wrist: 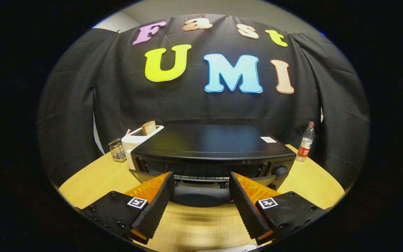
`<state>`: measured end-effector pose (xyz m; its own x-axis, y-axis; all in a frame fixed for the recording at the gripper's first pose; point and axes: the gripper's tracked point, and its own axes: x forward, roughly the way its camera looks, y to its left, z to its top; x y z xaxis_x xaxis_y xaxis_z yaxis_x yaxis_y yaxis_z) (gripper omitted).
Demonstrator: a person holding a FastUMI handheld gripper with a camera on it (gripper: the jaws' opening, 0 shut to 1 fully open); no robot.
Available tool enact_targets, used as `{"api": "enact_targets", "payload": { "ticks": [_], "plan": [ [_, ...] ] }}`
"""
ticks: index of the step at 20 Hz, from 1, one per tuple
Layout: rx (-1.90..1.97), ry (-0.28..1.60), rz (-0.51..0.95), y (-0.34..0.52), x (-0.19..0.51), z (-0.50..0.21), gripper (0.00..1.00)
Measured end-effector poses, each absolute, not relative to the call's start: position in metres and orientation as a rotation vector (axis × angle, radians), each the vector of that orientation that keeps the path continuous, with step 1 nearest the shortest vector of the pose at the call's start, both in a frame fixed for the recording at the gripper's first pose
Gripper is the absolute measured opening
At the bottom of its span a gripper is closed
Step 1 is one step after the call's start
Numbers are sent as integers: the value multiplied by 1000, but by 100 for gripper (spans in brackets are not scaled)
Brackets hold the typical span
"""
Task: Open the toaster oven, put the food inside, and close the toaster oven door.
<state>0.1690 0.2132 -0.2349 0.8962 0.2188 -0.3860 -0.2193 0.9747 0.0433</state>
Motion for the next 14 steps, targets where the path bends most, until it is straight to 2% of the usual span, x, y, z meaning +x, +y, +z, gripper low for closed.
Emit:
{"api": "enact_targets", "payload": {
  "ticks": [14],
  "plan": [
    [-44, 520, 202, 207, 112, -275, 99]
  ]
}}
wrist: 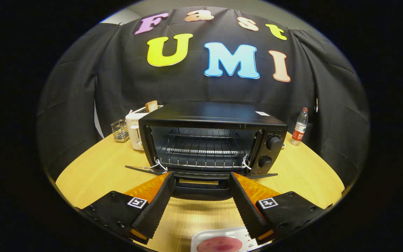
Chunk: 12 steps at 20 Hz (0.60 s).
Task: Open the toaster oven, put the food inside, and close the toaster oven door.
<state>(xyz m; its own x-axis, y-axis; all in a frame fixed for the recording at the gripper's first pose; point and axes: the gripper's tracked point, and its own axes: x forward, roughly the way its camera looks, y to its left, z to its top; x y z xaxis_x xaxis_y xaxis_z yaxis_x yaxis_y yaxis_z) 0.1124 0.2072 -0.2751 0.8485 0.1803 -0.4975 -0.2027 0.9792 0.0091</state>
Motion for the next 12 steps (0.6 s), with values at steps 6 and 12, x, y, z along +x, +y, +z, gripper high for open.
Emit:
{"api": "enact_targets", "payload": {
  "ticks": [6, 12],
  "plan": [
    [-68, 607, 197, 206, 93, -298, 99],
    [-70, 695, 259, 210, 58, -300, 99]
  ]
}}
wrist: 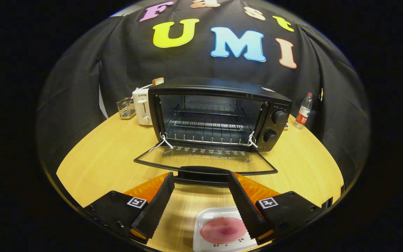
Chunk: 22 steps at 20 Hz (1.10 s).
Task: Open the toaster oven, put the food inside, and close the toaster oven door.
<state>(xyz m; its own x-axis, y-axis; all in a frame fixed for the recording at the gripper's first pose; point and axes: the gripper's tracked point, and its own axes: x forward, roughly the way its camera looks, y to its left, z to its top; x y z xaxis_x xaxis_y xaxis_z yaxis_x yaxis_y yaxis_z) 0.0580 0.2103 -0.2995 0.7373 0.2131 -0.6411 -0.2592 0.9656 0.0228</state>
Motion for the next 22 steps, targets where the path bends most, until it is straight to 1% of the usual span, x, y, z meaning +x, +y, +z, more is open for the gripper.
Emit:
{"api": "enact_targets", "payload": {
  "ticks": [6, 11, 18, 22],
  "plan": [
    [3, 766, 286, 185, 21, -284, 99],
    [60, 935, 367, 150, -11, -292, 98],
    [79, 1051, 392, 90, -7, -309, 96],
    [63, 1166, 421, 72, -4, -333, 96]
  ]
}}
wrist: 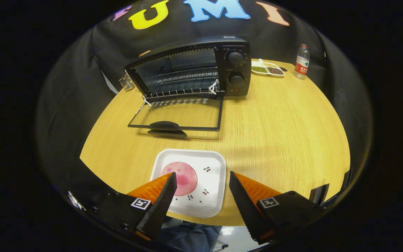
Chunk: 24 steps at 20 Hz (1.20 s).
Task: Open the toaster oven, put the food inside, and close the toaster oven door.
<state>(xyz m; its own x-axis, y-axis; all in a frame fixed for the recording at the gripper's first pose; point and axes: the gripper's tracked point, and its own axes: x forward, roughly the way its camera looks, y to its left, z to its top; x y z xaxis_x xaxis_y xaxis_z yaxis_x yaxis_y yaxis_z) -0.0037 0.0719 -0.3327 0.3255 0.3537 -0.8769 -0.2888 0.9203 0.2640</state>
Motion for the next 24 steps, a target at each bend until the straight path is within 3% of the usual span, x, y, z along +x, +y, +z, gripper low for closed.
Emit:
{"api": "enact_targets", "payload": {
  "ticks": [10, 18, 19, 21, 24],
  "plan": [
    [86, 1391, 523, 64, -17, -372, 82],
    [103, 1482, 545, 63, -17, -377, 44],
    [77, 1475, 520, 55, -21, -385, 43],
    [160, 1488, 492, 61, -13, -388, 5],
    [190, 1512, 520, 63, -16, -392, 2]
  ]
}}
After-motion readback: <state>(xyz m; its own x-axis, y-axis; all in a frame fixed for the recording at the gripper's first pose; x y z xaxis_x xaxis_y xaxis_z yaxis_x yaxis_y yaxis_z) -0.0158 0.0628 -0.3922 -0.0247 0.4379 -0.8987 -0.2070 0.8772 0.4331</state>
